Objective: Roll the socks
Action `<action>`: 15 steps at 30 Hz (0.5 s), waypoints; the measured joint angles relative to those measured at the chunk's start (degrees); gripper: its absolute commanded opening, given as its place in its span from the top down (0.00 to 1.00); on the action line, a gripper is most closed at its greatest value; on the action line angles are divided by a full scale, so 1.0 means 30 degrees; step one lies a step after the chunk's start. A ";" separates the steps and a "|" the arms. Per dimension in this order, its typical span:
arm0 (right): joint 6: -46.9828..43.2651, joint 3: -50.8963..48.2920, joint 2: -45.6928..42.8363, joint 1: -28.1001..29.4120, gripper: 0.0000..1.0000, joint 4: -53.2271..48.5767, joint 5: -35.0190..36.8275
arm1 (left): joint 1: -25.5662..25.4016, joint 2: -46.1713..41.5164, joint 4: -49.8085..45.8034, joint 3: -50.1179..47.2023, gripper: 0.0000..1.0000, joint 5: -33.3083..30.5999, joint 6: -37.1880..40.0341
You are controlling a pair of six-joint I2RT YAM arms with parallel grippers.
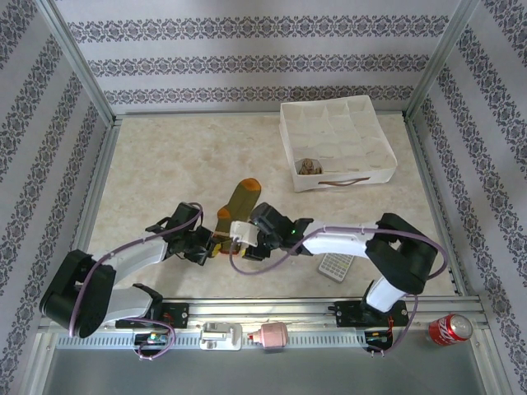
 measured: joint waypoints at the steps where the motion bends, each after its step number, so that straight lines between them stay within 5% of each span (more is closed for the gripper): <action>1: -0.0481 -0.0219 -0.0219 0.0495 0.41 0.0342 0.0488 | 0.0015 -0.0131 -0.0124 -0.0066 1.00 0.0073 -0.0058; 9: -0.2943 -0.0284 0.1027 0.3563 0.44 0.1778 0.3483 | 0.0015 -0.0131 -0.0736 0.0095 1.00 0.0357 -0.0117; 15: -0.3905 0.0918 0.3402 0.3854 0.53 0.2200 0.4881 | 0.0138 0.0284 -0.1260 0.0539 1.00 0.0568 0.0029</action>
